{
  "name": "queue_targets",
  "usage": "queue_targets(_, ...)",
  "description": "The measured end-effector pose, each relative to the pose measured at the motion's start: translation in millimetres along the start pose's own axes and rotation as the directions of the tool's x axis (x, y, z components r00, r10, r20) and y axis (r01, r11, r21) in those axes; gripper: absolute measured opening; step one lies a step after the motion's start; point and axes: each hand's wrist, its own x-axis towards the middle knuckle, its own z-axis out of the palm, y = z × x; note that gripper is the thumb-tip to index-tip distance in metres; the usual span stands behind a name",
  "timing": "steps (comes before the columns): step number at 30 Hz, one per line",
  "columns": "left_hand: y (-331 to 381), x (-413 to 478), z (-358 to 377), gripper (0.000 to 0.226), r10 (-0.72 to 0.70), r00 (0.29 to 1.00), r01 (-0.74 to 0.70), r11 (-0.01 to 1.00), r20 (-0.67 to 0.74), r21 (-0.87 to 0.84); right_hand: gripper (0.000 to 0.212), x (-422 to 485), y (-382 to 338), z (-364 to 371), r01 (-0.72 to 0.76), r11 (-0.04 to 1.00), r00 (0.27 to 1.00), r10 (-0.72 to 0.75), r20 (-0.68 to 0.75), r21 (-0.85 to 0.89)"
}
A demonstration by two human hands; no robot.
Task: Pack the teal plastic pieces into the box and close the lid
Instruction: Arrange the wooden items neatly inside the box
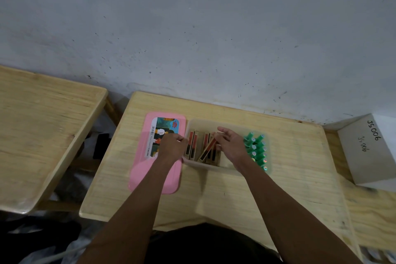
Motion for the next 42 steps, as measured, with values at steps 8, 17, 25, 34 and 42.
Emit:
queue_targets(8,0.8,-0.8,-1.2,0.023,0.001,1.000,-0.001,1.000,-0.012,-0.001,0.038,19.4,-5.8,30.7,0.011,0.976,1.000,-0.017,-0.024,-0.220)
queue_targets(17,0.3,0.3,-0.4,0.023,-0.010,1.000,0.010,1.000,-0.015,-0.013,0.029,27.1,-1.4,47.1,0.001,0.934,0.991,-0.048,-0.122,-0.357)
queue_targets(25,-1.1,2.6,2.4,0.024,-0.024,1.000,0.024,0.999,-0.005,-0.022,0.020,18.6,-0.1,28.7,0.081,0.876,0.996,-0.082,0.018,-0.476)
queue_targets(34,-2.6,3.8,3.1,0.023,-0.024,1.000,0.024,0.999,0.000,-0.023,0.038,5.0,10.4,-3.5,-0.127,0.665,0.991,0.059,-0.118,-0.736)
queue_targets(42,-1.0,1.9,2.9,0.025,-0.005,1.000,0.005,1.000,0.003,0.010,0.049,-0.5,15.3,-1.3,-0.154,0.755,0.983,0.182,-0.023,-0.637)
